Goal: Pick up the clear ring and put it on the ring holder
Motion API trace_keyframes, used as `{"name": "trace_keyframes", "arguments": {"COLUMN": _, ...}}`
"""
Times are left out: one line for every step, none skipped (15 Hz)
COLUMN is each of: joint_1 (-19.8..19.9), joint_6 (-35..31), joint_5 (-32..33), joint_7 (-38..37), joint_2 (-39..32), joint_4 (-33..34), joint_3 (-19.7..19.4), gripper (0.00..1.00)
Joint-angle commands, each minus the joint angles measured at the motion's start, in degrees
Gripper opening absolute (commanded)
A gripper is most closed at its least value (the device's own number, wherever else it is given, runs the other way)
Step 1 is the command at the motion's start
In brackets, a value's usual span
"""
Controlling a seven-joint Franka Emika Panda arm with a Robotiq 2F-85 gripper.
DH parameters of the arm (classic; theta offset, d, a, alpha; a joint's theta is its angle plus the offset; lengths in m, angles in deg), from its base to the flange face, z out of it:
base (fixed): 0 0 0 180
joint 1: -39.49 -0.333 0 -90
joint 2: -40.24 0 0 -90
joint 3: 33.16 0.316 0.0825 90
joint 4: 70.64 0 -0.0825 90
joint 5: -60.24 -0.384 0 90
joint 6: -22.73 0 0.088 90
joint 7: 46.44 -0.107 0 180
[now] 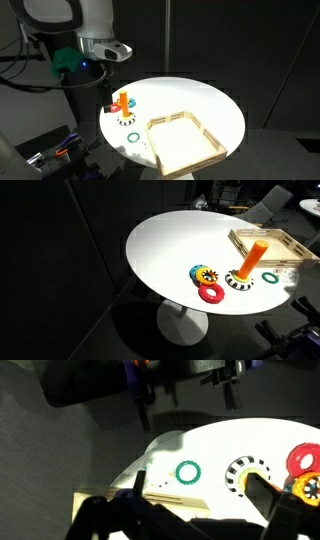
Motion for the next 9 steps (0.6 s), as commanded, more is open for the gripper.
{"name": "trace_keyframes", "arguments": {"joint_1": 2.31, "joint_6": -10.5, "joint_5": 2.65, "joint_7": -1.6, "joint_2": -3.78, "joint_4": -2.76, "joint_3": 0.8, "gripper": 1.0}}
{"name": "trace_keyframes", "arguments": {"joint_1": 2.54, "joint_6": -12.52, "joint_5": 2.77, "joint_7": -1.59, "joint_2": -5.83, "joint_4": -1.92, "joint_3": 0.69, "gripper": 1.0}}
{"name": "trace_keyframes", "arguments": {"joint_1": 2.82, "joint_6": -14.13, "joint_5": 2.79, "joint_7": -1.62, "joint_2": -6.34, "joint_4": -2.44, "joint_3": 0.72, "gripper": 1.0}}
{"name": "trace_keyframes", "arguments": {"joint_1": 2.05, "joint_6": -11.22, "joint_5": 1.32, "joint_7": -0.07, "joint_2": -4.41, "joint_4": -2.45, "joint_3": 0.3, "gripper": 1.0}}
{"name": "trace_keyframes", "arguments": {"joint_1": 2.14, "joint_6": -11.89, "joint_5": 1.35, "joint_7": -0.07, "joint_2": -5.3, "joint_4": -2.43, "joint_3": 0.27, "gripper": 1.0}}
{"name": "trace_keyframes", "arguments": {"joint_1": 2.13, "joint_6": -11.89, "joint_5": 1.35, "joint_7": -0.08, "joint_2": -5.58, "joint_4": -2.4, "joint_3": 0.26, "gripper": 1.0}}
{"name": "trace_keyframes", "arguments": {"joint_1": 2.12, "joint_6": -11.89, "joint_5": 1.35, "joint_7": -0.07, "joint_2": -5.6, "joint_4": -2.37, "joint_3": 0.26, "gripper": 1.0}}
{"name": "trace_keyframes", "arguments": {"joint_1": 2.12, "joint_6": -11.88, "joint_5": 1.35, "joint_7": -0.07, "joint_2": -5.54, "joint_4": -2.36, "joint_3": 0.27, "gripper": 1.0}}
{"name": "trace_keyframes", "arguments": {"joint_1": 2.12, "joint_6": -11.84, "joint_5": 1.35, "joint_7": -0.07, "joint_2": -5.4, "joint_4": -2.36, "joint_3": 0.27, "gripper": 1.0}}
